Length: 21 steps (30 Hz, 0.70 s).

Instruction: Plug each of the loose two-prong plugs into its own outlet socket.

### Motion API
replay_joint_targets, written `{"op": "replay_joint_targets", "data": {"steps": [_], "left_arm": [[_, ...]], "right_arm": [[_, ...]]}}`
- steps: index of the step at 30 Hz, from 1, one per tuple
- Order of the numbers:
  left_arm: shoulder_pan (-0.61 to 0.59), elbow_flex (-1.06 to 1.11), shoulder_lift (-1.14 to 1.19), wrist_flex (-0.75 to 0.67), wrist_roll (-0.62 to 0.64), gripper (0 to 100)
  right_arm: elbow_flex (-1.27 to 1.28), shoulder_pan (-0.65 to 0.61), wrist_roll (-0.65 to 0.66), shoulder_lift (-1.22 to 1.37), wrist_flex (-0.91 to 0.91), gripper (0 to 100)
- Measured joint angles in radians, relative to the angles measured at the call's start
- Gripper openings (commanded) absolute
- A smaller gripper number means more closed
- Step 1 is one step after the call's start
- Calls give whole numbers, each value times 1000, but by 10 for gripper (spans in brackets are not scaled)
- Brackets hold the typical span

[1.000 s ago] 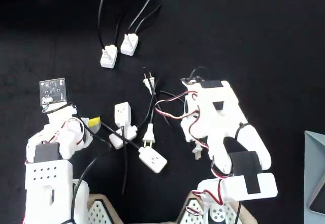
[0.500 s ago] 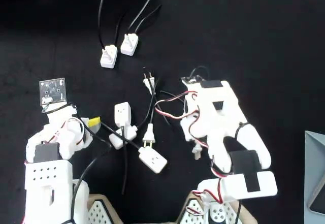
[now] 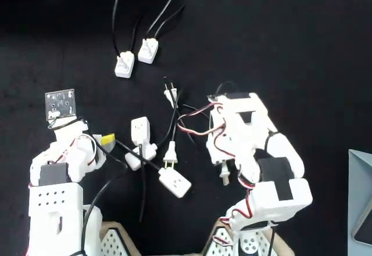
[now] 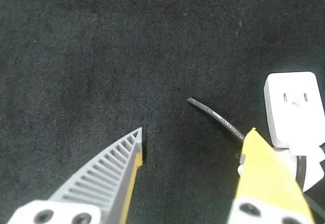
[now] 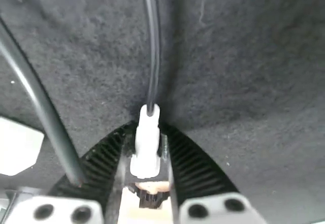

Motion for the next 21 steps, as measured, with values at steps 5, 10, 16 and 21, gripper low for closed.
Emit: {"op": "replay_joint_targets", "data": {"steps": [5,10,16,21], "left_arm": [[0,0,0,0,0,306],[0,0,0,0,0,306],[0,0,0,0,0,306],[0,-29,0,0,0,306]], "right_arm": [[-9,0,0,-138,94,12],[-17,-2,20,-384,184,12],[-17,-2,66,-715,218,12],[-12,-58,66,-882,221,12]]}}
